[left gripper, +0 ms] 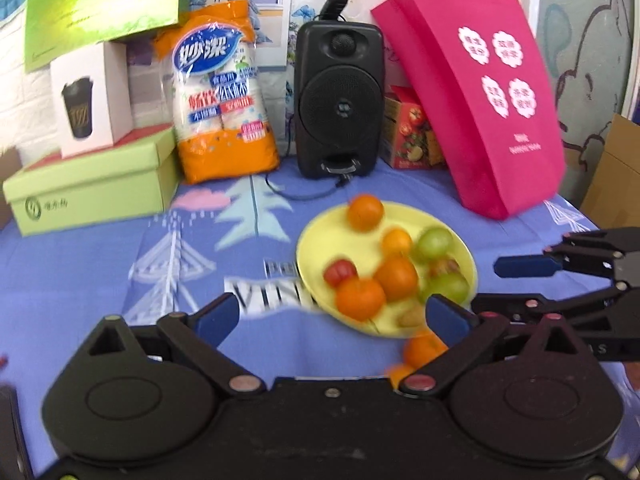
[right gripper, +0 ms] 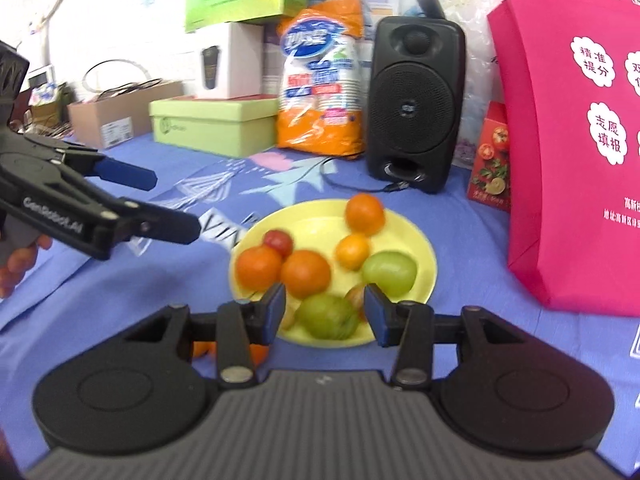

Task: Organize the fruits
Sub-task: 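Carry the orange and mandarin onto the yellow plate and open both tools, then grasp a kiwi with the left tool while the right tool grasps a stemmed mandarin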

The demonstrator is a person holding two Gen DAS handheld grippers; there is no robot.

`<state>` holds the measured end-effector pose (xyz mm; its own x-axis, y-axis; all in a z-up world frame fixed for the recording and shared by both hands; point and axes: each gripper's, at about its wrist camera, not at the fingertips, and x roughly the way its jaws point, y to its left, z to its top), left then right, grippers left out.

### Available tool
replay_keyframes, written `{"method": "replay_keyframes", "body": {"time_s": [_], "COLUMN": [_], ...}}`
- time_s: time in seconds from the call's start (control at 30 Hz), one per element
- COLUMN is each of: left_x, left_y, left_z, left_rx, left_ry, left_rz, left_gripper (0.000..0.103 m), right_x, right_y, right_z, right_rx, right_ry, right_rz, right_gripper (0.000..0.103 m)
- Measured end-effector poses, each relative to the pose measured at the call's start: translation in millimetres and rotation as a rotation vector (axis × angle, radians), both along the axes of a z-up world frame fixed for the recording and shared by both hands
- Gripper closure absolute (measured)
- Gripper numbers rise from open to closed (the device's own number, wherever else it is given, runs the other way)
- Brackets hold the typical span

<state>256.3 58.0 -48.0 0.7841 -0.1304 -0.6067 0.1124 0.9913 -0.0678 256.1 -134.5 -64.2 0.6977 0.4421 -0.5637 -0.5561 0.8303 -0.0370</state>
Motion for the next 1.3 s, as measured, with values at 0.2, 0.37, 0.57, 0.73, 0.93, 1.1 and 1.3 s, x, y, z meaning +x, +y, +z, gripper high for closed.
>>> {"method": "replay_keyframes", "body": {"time_s": [0.2, 0.37, 0.57, 0.73, 0.93, 1.1, 1.3], "left_x": [-38, -52, -50, -44, -41, -43, -46], "left_y": [-11, -20, -24, -35, -46, -46, -35], "left_z": [-20, -37, -51, -57, -63, -62, -61], "left_rx": [-0.003, 0.012, 0.035, 0.074, 0.074, 0.035, 0.030], "left_ry": [0.041, 0.070, 0.071, 0.073, 0.082, 0.090, 0.095], "left_rz": [-0.001, 0.004, 0.039, 0.020, -0.079, -0.127, -0.114], "left_gripper": [0.002, 0.002, 0.003, 0.009, 0.043, 0.067, 0.078], "right_x": [-31, -46, -54, -54, -51, -46, -37], "right_y": [5, 6, 2, 2, 0, 0, 12], "right_z": [-19, -33, -41, -42, -44, -44, -44], "right_rx": [-0.039, -0.059, -0.076, -0.079, -0.072, -0.069, -0.072], "right_ry": [0.053, 0.093, 0.110, 0.111, 0.118, 0.122, 0.115], "right_rz": [0.048, 0.052, 0.049, 0.050, 0.044, 0.044, 0.065], "right_gripper": [0.057, 0.053, 0.045, 0.041, 0.036, 0.032, 0.032]}}
